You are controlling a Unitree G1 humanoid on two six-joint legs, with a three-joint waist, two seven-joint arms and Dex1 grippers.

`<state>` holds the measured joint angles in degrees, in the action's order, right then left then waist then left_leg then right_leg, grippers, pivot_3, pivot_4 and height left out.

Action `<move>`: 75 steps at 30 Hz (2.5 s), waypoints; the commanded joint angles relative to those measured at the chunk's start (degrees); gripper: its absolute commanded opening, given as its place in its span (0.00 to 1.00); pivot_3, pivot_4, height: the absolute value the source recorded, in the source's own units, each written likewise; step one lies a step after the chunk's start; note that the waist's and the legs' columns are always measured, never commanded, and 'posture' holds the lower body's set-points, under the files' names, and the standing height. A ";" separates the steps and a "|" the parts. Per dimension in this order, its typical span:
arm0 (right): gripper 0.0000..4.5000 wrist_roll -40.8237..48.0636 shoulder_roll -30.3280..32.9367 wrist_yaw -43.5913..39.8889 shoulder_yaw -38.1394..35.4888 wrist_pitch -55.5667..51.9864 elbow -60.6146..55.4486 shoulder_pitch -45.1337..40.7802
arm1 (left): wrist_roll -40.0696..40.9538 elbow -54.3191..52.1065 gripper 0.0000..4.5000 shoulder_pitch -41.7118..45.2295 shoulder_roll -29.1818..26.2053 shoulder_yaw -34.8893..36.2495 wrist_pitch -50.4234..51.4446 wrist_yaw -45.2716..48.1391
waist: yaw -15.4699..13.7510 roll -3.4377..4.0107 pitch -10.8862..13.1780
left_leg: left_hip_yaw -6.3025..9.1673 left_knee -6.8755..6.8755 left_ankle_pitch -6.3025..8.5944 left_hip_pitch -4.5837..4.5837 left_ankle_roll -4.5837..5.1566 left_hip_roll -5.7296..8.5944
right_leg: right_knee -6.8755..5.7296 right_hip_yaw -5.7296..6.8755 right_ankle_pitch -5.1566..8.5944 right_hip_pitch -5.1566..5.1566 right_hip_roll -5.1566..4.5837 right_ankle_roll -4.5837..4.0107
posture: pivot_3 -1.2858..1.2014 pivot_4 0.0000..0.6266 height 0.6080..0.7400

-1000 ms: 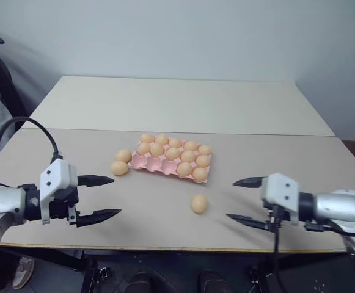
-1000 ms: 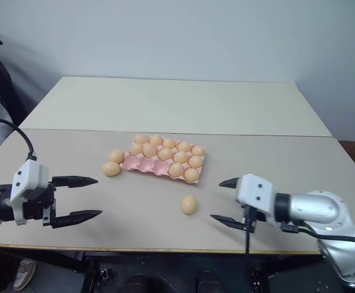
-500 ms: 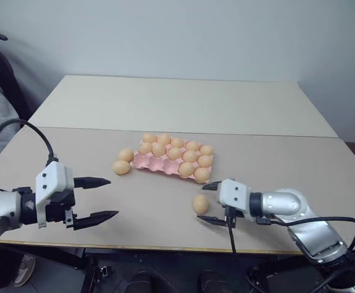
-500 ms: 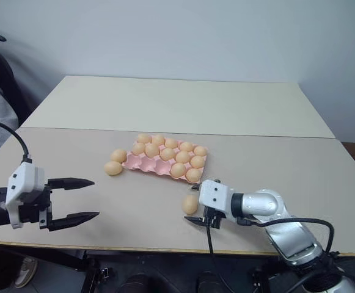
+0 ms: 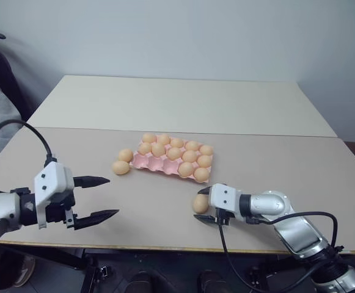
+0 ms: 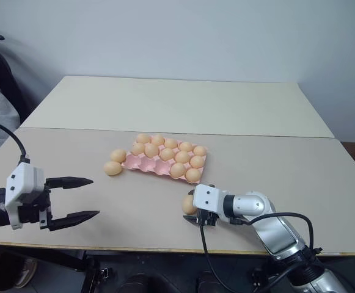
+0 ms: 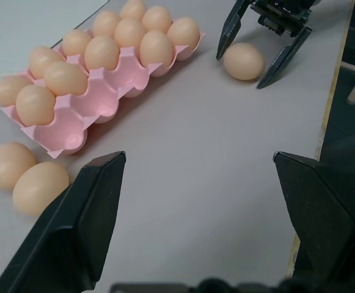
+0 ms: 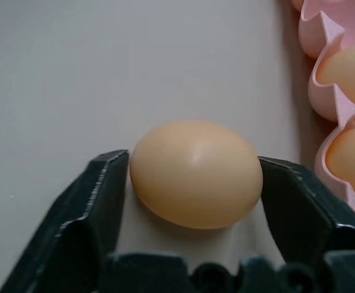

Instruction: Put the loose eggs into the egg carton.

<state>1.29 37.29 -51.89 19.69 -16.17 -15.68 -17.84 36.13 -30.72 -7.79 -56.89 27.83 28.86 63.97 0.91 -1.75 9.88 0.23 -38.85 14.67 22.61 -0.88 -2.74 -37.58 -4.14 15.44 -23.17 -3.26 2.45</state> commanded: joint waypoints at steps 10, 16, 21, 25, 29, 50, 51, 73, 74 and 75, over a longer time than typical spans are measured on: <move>0.60 2.13 -2.39 0.63 -2.81 1.78 -2.85 -2.70 | 0.39 -0.40 0.94 0.01 0.03 1.21 -0.73 -0.11 | 0.10 0.00 0.00 | 0.00 0.00 0.00 0.00 0.00 0.00 | 0.00 0.00 0.00 0.00 0.00 0.00 | 0.52 0.24 1.00; 0.60 -0.26 -10.36 4.74 -1.62 2.54 4.33 -12.92 | -0.11 0.04 0.94 -0.13 0.30 0.59 -1.07 -0.17 | 0.83 0.00 0.00 | 0.01 0.01 0.00 -0.06 0.00 -0.02 | -0.08 -0.01 0.00 0.00 0.03 -0.02 | 0.52 0.24 1.00; 0.60 -5.31 -16.77 9.11 1.30 6.82 16.81 -20.69 | 0.07 -0.85 0.94 -0.87 0.70 1.15 -0.54 -0.82 | 1.19 0.00 0.00 | 0.01 0.01 0.00 -0.02 -0.01 -0.01 | -0.06 0.00 -0.01 -0.03 0.01 -0.02 | 0.52 0.24 1.00; 0.60 -7.59 -20.26 11.12 2.12 10.34 25.00 -23.76 | 0.17 -1.69 0.94 -2.02 1.08 2.04 -0.31 -1.45 | 1.45 0.01 0.00 | 0.01 0.02 0.00 0.00 -0.01 -0.01 | -0.07 0.00 -0.01 -0.06 0.01 -0.03 | 0.52 0.24 1.00; 0.67 -8.36 -21.73 10.94 1.97 11.77 28.83 -25.63 | 0.52 -2.48 0.94 -3.69 1.25 2.88 0.08 -1.73 | 1.67 0.02 0.01 | 0.01 0.02 -0.01 0.00 -0.02 -0.01 | -0.09 -0.01 -0.02 -0.08 0.00 -0.03 | 0.52 0.24 1.00; 0.99 1.28 -8.28 0.44 -6.65 3.35 1.35 -11.15 | -0.69 -2.90 0.94 -4.81 2.57 2.21 -0.97 -4.17 | 1.26 0.03 0.02 | 0.04 0.06 -0.01 0.05 -0.02 -0.01 | -0.04 0.03 -0.01 -0.09 -0.03 -0.04 | 0.52 0.24 1.00; 0.99 2.99 -5.73 -1.03 -8.34 2.27 -1.13 -8.99 | -0.87 -2.76 0.94 -4.89 2.61 2.23 -1.12 -4.15 | 1.30 0.02 0.01 | 0.04 0.05 -0.01 0.04 -0.02 -0.01 | -0.05 0.02 -0.01 -0.07 -0.03 -0.04 | 0.52 0.24 1.00; 0.99 17.22 11.71 -6.93 -23.14 -3.61 -15.28 6.17 | -5.92 1.89 0.94 -2.53 5.85 1.47 -3.72 -9.05 | 1.34 0.01 0.01 | -0.02 0.07 0.00 -0.17 0.00 -0.02 | -0.02 -0.04 0.03 0.11 0.00 -0.06 | 0.52 0.24 1.00; 0.99 17.29 11.68 -6.72 -23.11 -3.71 -15.35 6.11 | -7.47 2.89 0.94 -1.79 7.45 1.84 -4.27 -12.05 | 1.33 0.01 0.01 | -0.02 0.07 0.00 -0.17 0.00 -0.02 | -0.03 -0.04 0.03 0.11 0.00 -0.06 | 0.52 0.24 1.00; 0.99 17.32 11.65 -6.53 -23.08 -3.81 -15.36 6.05 | -8.69 3.70 0.94 -1.25 8.71 2.20 -4.69 -14.36 | 1.33 0.00 0.01 | -0.02 0.07 0.00 -0.18 0.00 -0.02 | -0.03 -0.04 0.03 0.12 0.00 -0.06 | 0.52 0.24 1.00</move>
<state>17.16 48.39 -58.97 -1.41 -19.50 -29.14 -11.68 29.29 -27.80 -9.75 -48.86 28.77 25.90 53.36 2.24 -1.75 9.89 0.22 -38.79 14.67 22.44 -0.88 -2.76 -37.62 -4.17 15.47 -23.06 -3.25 2.39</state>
